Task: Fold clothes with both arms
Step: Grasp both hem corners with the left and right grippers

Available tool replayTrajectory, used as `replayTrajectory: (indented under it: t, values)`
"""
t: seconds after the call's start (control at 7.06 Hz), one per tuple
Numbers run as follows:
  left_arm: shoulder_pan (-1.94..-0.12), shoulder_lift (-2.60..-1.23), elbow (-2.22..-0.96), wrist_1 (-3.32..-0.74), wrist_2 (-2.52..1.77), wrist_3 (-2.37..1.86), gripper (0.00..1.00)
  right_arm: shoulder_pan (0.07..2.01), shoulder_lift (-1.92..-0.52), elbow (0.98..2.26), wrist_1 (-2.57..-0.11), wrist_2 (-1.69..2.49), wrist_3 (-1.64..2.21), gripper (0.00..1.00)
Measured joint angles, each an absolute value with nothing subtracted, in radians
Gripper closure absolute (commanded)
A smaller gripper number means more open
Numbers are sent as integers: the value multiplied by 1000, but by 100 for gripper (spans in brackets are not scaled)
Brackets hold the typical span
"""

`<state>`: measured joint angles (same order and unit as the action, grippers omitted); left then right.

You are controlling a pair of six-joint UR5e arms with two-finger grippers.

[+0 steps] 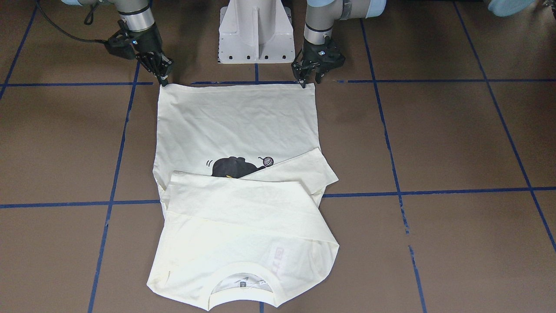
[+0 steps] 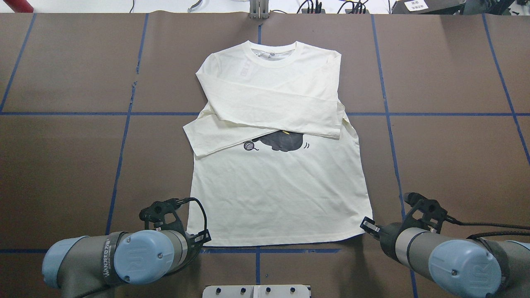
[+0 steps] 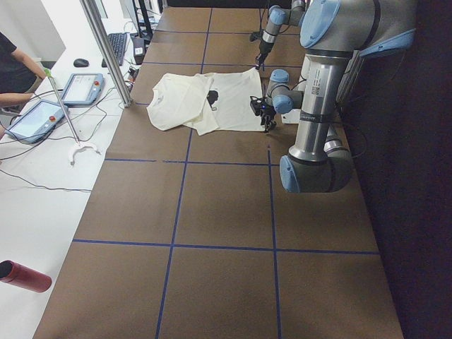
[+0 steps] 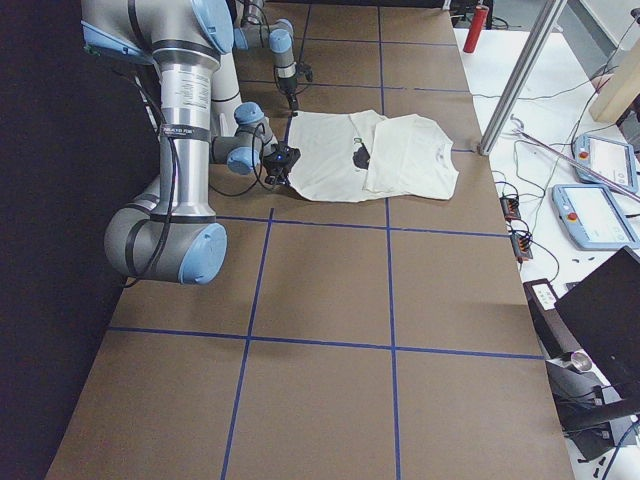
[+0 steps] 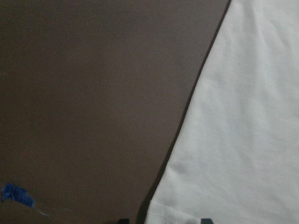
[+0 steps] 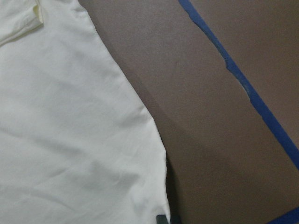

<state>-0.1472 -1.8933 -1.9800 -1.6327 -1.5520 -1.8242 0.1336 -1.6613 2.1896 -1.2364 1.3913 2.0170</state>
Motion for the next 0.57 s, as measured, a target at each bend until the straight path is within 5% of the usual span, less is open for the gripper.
replayTrajectory:
  t: [0.14,0.57]
  values:
    - [-147,-1893,-1979,-1632,-1552,-1822,100,133,-1661,2189,-1236,1391,2017,100]
    - [-150,-1894,-1991,-1632,-1553,-1820,100,132,-1660,2189,-1236,1391,2017,100]
